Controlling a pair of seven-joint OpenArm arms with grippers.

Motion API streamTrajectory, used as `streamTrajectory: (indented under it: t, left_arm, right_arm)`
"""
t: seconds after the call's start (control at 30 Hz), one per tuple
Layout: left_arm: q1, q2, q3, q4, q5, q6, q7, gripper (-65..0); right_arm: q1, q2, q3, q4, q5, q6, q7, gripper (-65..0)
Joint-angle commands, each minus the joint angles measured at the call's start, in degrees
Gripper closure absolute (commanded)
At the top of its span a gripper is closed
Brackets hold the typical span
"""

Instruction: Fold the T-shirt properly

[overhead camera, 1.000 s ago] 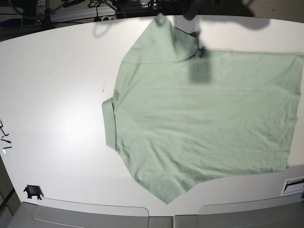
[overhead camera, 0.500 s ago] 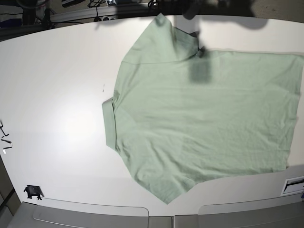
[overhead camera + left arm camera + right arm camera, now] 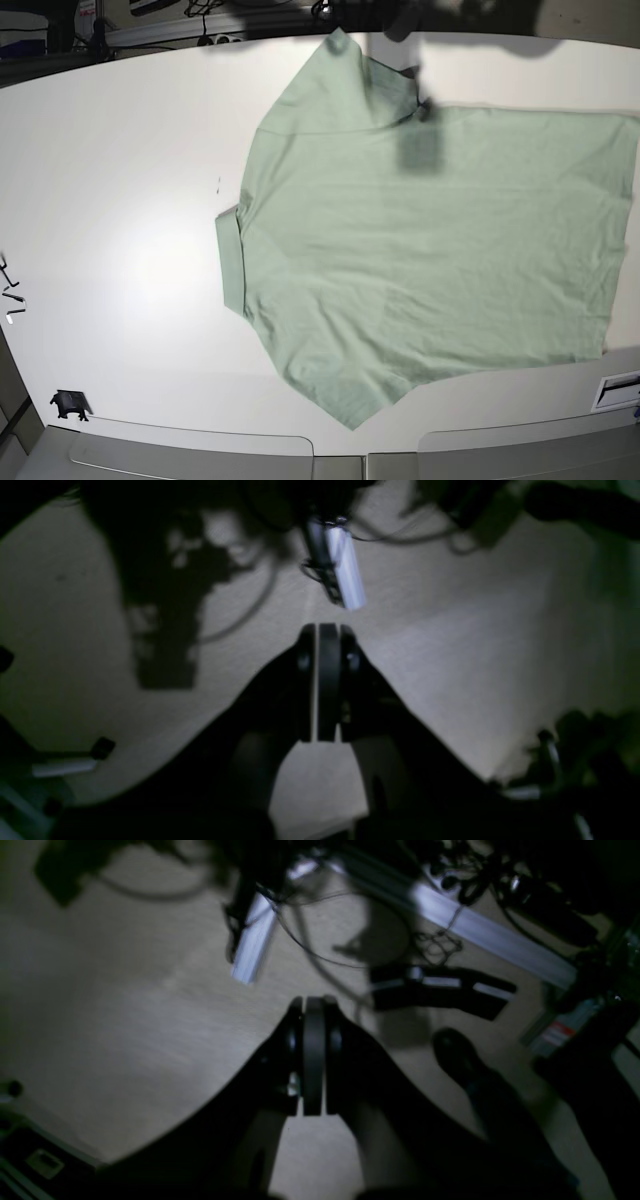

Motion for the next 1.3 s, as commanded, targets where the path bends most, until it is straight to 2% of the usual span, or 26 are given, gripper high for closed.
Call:
streamTrajectory:
  t: [0.0,0.1,0.13,0.17,0.2,0.27,0.43,0.5,0.6,0.73,0.8,0.9,1.0,1.1,1.17,1.27]
  left_arm:
    - [1.57,-0.61,-0.04,2.97,-0.15,-0.42,0.57,0.0]
    - [1.57,-1.99,-0.35,10.4,-0.26,-0.9,3.54,0.0]
    - [1.57,-2.12,-0.35,12.24,-0.15,-1.84,7.5,0.0]
    - [1.57,-2.12,-0.74,14.21,0.63,-2.82,9.42,0.0]
    - [1.57,-2.12,-1.4,16.15,1.88,-4.13,10.49,0.0]
    - [1.57,-2.12,-3.23,19.61,4.15,-6.38,11.67,0.0]
    - [1.57,-2.1,-12.04,24.68,4.76,-6.58,8.35,0.0]
    - [1.57,-2.05,-16.57,24.68,4.48,-6.56,5.03,0.0]
    - [1.57,-1.92,-23.45,24.68,-0.72,-6.56,1.51,0.0]
    - [1.57,-1.77,-30.38,24.68,-11.1,-6.6,1.25,0.0]
    - [-0.7,-1.03,-32.63,24.68,-15.56,-6.6,1.18,0.0]
    - [-4.61,1.92,-34.67,24.68,-20.87,-6.91,1.25,0.0]
    - [-8.0,5.07,-35.21,22.75,-25.44,-9.57,1.27,0.0]
    - [-10.82,7.45,-35.21,18.38,-29.88,-13.03,1.33,0.0]
    - [-12.37,8.2,-35.21,14.49,-32.59,-15.89,1.51,0.0]
    - [-13.57,8.39,-35.21,8.72,-37.86,-22.1,1.92,0.0]
  right_arm:
    - [-3.08,1.14,2.14,3.61,0.24,0.24,1.2,0.0]
    - [-7.91,1.4,9.53,13.53,0.31,1.07,1.07,0.0]
    - [-7.91,1.57,12.17,16.85,1.2,1.97,1.07,0.0]
    - [-7.91,1.57,14.67,19.89,3.13,3.21,0.81,0.0]
    - [-7.91,1.55,17.07,22.29,5.86,4.98,-2.45,0.0]
    - [-7.91,1.53,22.32,26.64,12.0,7.04,-3.37,0.0]
    - [-7.91,-0.85,34.62,33.42,25.09,12.33,-1.88,0.0]
    - [-7.91,-2.75,38.64,33.99,30.56,16.22,-0.98,0.0]
    - [-5.9,-6.19,42.16,33.66,37.9,20.87,-1.03,0.0]
    - [1.75,-10.91,42.34,32.39,44.89,23.28,-1.29,0.0]
    - [5.97,-14.12,41.94,31.32,45.79,23.82,-1.29,0.0]
    - [12.55,-20.2,40.92,29.57,45.7,23.82,-1.29,0.0]
    - [18.01,-26.38,39.67,26.53,45.7,23.82,-1.33,0.0]
    - [21.57,-30.75,37.77,23.52,45.81,23.8,-1.9,0.0]
    - [22.97,-32.28,36.09,22.21,45.83,23.8,-2.97,0.0]
    - [24.74,-32.54,33.66,20.09,44.94,23.67,-2.97,0.0]
